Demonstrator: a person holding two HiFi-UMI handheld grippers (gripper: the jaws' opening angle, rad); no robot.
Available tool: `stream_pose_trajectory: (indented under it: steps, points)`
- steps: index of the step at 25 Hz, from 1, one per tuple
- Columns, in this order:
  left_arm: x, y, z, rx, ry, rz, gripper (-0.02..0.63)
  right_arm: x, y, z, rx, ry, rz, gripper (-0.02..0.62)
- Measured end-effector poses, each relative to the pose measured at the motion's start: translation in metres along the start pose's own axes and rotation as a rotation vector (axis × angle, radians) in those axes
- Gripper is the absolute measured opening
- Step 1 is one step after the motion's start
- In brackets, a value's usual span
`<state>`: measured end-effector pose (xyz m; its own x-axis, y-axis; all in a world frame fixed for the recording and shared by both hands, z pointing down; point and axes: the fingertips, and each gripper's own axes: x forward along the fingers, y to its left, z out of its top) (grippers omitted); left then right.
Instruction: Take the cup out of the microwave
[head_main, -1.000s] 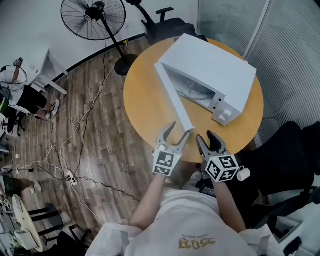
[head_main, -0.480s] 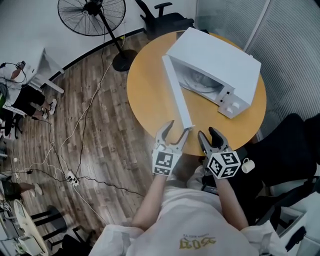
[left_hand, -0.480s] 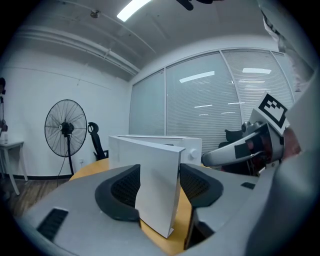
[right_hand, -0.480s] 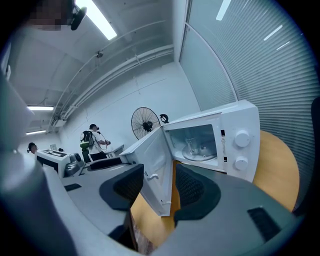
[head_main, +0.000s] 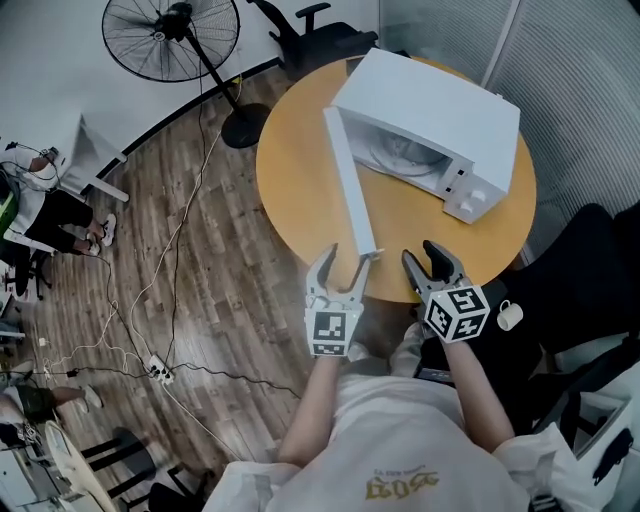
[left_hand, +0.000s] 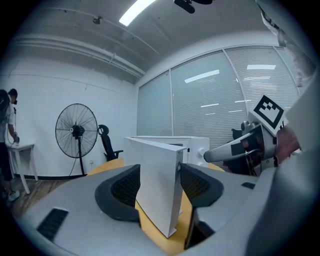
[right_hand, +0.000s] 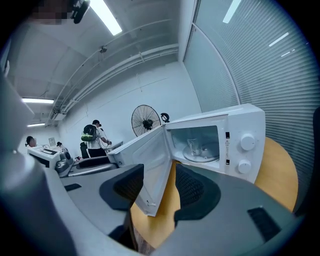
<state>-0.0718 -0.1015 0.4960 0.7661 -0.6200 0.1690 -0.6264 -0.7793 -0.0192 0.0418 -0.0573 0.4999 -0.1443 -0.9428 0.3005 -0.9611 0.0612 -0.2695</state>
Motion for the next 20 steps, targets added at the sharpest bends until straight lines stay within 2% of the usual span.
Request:
stream_pose_trajectory:
  steps: [3,9,12,17,20]
  points:
    - [-0.009,0.007,-0.002,-0.021,-0.010,0.024,0.258,-0.001,0.002,-0.006,-0.009,0.014,-0.008,0.195]
    - [-0.004,0.005,-0.004,-0.103,-0.020,0.026,0.313,-0.001,-0.003,-0.018,-0.004,0.024,-0.011,0.195]
    - [0.007,0.003,0.000,-0.100,-0.005,0.041,0.337,-0.003,-0.001,-0.010,-0.014,0.016,0.002,0.195]
    - [0.034,0.005,0.001,-0.110,0.042,0.102,0.322,0.002,-0.015,0.003,-0.019,0.005,0.033,0.195]
    - [0.035,0.005,0.001,-0.101,0.059,0.113,0.336,0.012,-0.023,0.009,-0.030,0.012,0.061,0.195]
